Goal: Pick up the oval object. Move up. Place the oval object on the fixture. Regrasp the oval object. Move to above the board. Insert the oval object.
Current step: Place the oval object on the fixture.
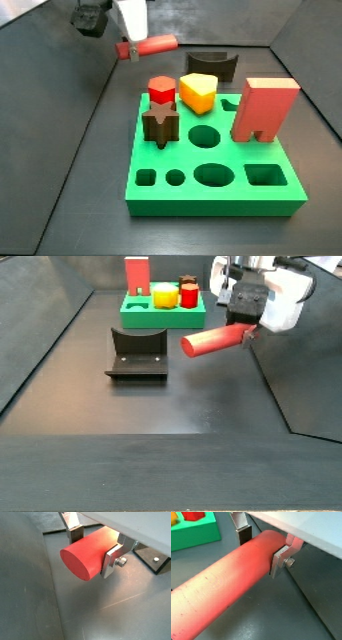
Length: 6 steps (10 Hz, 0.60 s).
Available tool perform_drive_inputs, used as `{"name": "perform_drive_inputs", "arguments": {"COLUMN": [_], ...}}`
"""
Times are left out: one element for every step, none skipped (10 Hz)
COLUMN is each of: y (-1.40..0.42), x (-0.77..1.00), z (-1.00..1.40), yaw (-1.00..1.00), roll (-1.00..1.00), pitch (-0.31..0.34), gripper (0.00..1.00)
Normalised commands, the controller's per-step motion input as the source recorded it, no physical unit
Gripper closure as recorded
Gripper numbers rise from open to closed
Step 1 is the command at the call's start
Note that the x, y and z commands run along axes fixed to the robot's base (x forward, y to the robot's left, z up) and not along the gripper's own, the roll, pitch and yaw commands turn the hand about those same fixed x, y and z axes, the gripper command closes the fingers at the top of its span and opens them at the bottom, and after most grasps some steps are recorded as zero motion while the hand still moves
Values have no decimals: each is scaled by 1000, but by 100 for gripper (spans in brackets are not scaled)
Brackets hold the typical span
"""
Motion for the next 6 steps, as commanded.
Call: {"name": "perform_drive_inputs", "arguments": {"y": [-1,1,7,11,16,18], "x": [-7,-10,-14,-19,-24,-26], "z": [1000,1000,1000,1000,1000,1000], "yaw": [-2,-4,-9,-13,-19,-23], "roll": [9,15,29,41,58,67], "pitch": [29,36,49,49,49,50], "gripper": [100,100,100,100,100,100]}}
